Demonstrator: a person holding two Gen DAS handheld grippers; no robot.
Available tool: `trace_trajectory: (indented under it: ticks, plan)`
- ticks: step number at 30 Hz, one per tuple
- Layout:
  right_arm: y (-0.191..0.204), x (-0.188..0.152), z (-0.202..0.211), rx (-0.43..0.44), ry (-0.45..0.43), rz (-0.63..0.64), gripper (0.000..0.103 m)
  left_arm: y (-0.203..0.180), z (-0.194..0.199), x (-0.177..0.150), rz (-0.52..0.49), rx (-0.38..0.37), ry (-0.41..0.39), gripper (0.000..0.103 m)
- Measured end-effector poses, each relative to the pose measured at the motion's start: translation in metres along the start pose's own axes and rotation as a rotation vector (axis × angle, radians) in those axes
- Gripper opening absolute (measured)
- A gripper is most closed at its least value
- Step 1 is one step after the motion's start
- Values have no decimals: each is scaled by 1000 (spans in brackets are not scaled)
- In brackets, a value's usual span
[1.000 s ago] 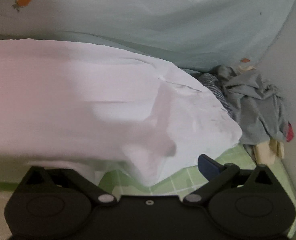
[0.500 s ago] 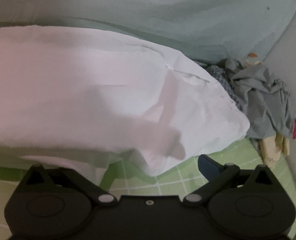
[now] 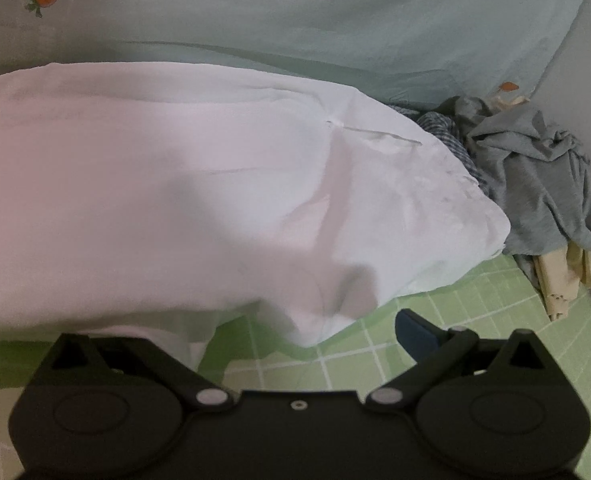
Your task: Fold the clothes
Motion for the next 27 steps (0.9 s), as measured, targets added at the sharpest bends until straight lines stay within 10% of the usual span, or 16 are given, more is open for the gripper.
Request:
trace_trajectory:
  ticks: [10,27]
  plan:
    - [-2,-1,0,4,23,-24,103,30,37,-36,153,-90,41,69]
    - [-24,6,39,137,157,-41,103,3,2,-31,165,-136,62,79]
Point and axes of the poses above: each gripper's, at about its wrist camera, not at the fingertips, and z roughly against the way its jaws point, y to its left, x to its top, the point moved 3 cm from there along -z, roughly the way its jaws point, and after that the axes turned 1 degree about -y, right-handed, at the moved point
